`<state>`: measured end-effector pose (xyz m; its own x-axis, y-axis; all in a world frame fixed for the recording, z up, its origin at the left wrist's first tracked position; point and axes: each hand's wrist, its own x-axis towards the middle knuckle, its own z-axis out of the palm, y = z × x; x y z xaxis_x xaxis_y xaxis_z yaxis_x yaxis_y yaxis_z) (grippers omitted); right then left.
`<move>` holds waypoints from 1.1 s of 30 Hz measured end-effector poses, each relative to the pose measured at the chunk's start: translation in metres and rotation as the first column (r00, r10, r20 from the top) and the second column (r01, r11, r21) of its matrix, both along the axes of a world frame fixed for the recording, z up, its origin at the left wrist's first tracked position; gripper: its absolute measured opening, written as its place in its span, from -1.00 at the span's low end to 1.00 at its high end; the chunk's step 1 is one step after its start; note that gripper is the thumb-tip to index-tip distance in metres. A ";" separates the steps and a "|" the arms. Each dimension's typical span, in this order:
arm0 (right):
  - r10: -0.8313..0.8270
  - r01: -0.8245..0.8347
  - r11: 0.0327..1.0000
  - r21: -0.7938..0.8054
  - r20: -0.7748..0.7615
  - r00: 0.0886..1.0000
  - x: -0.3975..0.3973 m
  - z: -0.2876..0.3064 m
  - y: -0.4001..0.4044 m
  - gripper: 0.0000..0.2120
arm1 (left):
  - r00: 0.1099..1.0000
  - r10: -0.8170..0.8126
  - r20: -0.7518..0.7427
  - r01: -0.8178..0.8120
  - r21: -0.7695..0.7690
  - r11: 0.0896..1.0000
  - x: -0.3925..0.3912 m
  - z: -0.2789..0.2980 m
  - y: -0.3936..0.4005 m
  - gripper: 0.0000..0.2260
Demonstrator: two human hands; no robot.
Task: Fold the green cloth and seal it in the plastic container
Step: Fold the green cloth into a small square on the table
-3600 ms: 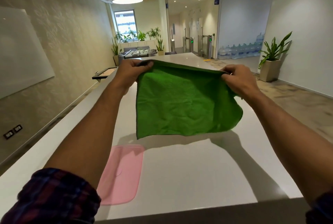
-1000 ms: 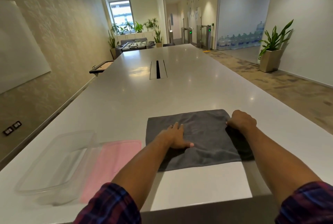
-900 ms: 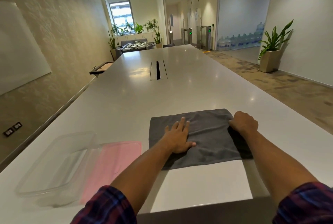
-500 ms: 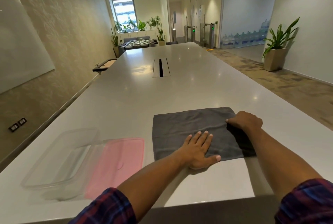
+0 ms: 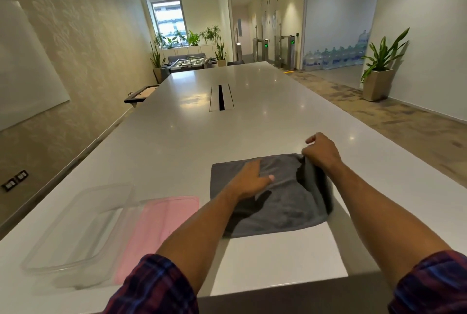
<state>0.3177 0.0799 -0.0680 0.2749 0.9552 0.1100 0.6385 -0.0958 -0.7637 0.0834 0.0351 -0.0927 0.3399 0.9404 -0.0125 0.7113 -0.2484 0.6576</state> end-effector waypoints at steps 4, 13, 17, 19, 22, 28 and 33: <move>0.073 -0.073 0.991 0.109 0.000 0.997 -0.035 0.008 0.001 -0.72 | 0.987 0.154 0.035 -0.150 -0.098 0.984 -0.017 -0.001 0.013 -0.47; 0.458 -0.465 0.871 0.155 0.084 0.885 -0.123 -0.003 -0.015 -0.61 | 0.720 0.476 0.505 -0.264 -0.435 0.861 -0.031 0.002 0.020 -0.55; 0.698 -0.702 0.711 -0.040 0.165 0.697 -0.128 -0.012 -0.018 -0.33 | 0.790 0.513 0.336 -0.406 -0.339 0.849 -0.047 -0.001 0.032 -0.50; 0.717 -0.710 0.695 -0.113 0.185 0.672 -0.122 -0.015 -0.019 -0.30 | 0.785 0.529 0.322 -0.427 -0.338 0.839 -0.051 -0.007 0.038 -0.47; 0.703 -0.655 0.712 -0.254 0.271 0.658 -0.114 -0.020 -0.019 -0.35 | 0.817 0.494 0.297 -0.434 -0.248 0.866 -0.051 -0.015 0.043 -0.46; 0.637 -0.525 0.770 -0.361 0.438 0.634 -0.110 -0.030 -0.020 -0.41 | 0.833 0.507 0.220 -0.478 -0.174 0.861 -0.046 -0.021 0.051 -0.80; 0.673 -0.636 0.734 -0.239 0.385 0.632 -0.116 -0.022 -0.026 -0.72 | 0.779 0.577 0.244 -0.550 -0.173 0.817 -0.051 -0.016 0.054 -0.85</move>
